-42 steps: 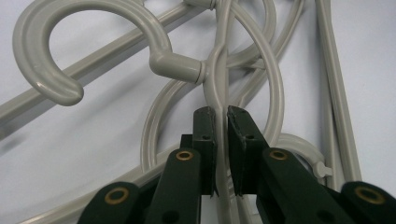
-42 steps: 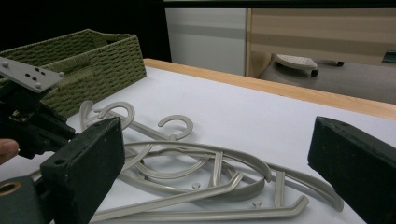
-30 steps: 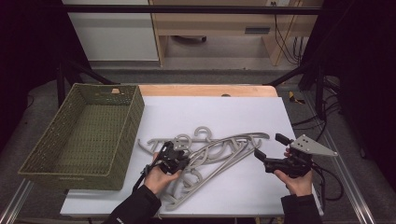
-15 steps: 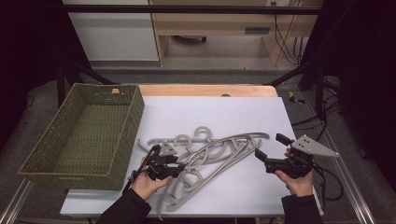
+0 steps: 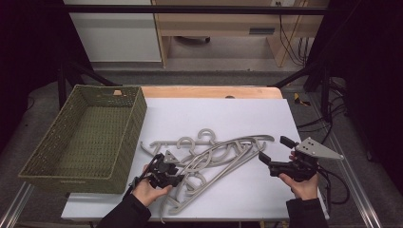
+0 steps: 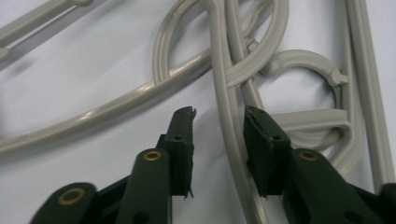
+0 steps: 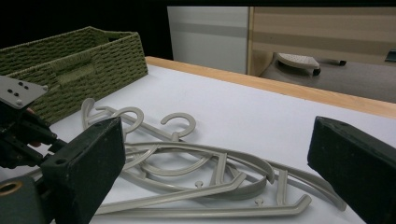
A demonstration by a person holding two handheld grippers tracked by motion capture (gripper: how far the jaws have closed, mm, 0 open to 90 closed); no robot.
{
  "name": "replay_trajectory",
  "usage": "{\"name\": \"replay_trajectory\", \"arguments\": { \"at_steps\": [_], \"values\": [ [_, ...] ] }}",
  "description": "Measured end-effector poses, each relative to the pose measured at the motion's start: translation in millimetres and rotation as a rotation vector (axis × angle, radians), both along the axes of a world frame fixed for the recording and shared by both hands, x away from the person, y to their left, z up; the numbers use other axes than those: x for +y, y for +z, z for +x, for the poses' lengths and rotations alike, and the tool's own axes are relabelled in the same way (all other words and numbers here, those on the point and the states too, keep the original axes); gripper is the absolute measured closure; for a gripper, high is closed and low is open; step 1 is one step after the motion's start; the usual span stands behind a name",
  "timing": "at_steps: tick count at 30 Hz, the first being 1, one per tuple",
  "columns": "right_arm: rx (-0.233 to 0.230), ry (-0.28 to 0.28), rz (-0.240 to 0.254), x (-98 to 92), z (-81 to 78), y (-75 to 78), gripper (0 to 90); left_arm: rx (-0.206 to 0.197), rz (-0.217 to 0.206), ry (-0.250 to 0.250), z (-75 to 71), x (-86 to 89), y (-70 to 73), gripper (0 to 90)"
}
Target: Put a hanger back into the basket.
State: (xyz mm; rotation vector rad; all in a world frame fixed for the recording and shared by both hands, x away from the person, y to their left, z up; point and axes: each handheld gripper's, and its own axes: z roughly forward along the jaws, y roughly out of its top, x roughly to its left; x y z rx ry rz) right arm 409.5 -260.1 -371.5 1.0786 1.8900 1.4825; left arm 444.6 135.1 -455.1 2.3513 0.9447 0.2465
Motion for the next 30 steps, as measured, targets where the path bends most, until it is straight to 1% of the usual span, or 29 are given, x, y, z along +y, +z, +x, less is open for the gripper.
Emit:
{"name": "replay_trajectory", "arguments": {
  "at_steps": [1,2,3,4,5,11,12,13,14,15,16,17,19,23,24,25,28,30],
  "values": [
    [0.0,0.0,-0.001,0.0,0.1,-0.1,4.2,0.0,0.0,-0.002,-0.5,-1.3,-0.5,67.4],
    [0.003,0.002,-0.001,0.4,0.0,-0.2,4.2,0.001,0.019,-0.008,-1.6,-4.5,-1.1,73.9],
    [0.003,0.002,-0.001,0.4,0.0,-0.2,4.2,0.001,0.019,-0.008,-1.6,-4.5,-1.1,76.1],
    [0.002,0.002,-0.004,0.8,0.3,-0.5,4.2,-0.01,0.027,0.0,-2.8,-6.5,-1.9,76.7],
    [0.002,0.002,-0.004,0.8,0.3,-0.5,4.2,-0.012,0.035,0.002,-3.6,-7.3,-1.4,76.7],
    [0.0,0.001,-0.001,0.0,0.0,0.0,4.2,-0.016,0.02,0.039,-4.5,-6.2,2.2,78.7],
    [0.0,0.001,0.0,-0.1,-0.1,0.1,4.2,-0.032,-0.006,0.062,-4.8,-3.5,6.0,79.8],
    [0.0,0.001,0.001,-0.2,-0.2,0.1,4.2,-0.032,-0.006,0.062,-4.8,-3.5,6.0,80.6],
    [0.0,0.001,0.0,-0.2,-0.2,0.1,4.2,-0.046,-0.042,0.074,-4.4,1.9,12.0,81.2],
    [0.0,0.001,0.0,-0.2,-0.2,0.1,4.2,-0.046,-0.042,0.074,-4.4,1.9,12.0,81.6],
    [0.001,0.0,0.0,-0.2,-0.1,0.0,4.2,-0.051,-0.071,0.073,-5.3,6.3,18.5,81.8],
    [0.001,0.001,-0.001,-0.2,-0.1,0.0,4.2,-0.051,-0.071,0.073,-5.3,6.3,18.5,81.9],
    [0.0,0.001,0.0,-0.2,-0.3,0.2,4.3,-0.081,-0.088,0.064,-8.9,8.0,25.6,82.0],
    [-0.001,0.002,0.003,-1.0,-0.7,0.6,4.2,-0.097,-0.101,0.056,-11.7,8.5,30.6,82.1],
    [-0.002,0.001,0.003,-1.8,-1.1,1.1,4.3,-0.103,-0.112,0.051,-13.6,9.1,34.6,82.2],
    [-0.002,0.001,0.003,-1.8,-1.1,1.1,4.3,-0.103,-0.112,0.051,-13.6,9.1,34.6,82.1],
    [-0.006,-0.001,0.007,-2.7,-1.4,1.5,4.3,-0.117,-0.125,0.04,-17.0,10.7,41.6,82.2],
    [-0.005,-0.002,0.007,-3.3,-1.8,1.9,4.3,-0.128,-0.141,0.037,-19.5,12.3,46.7,82.2]
  ]
}}
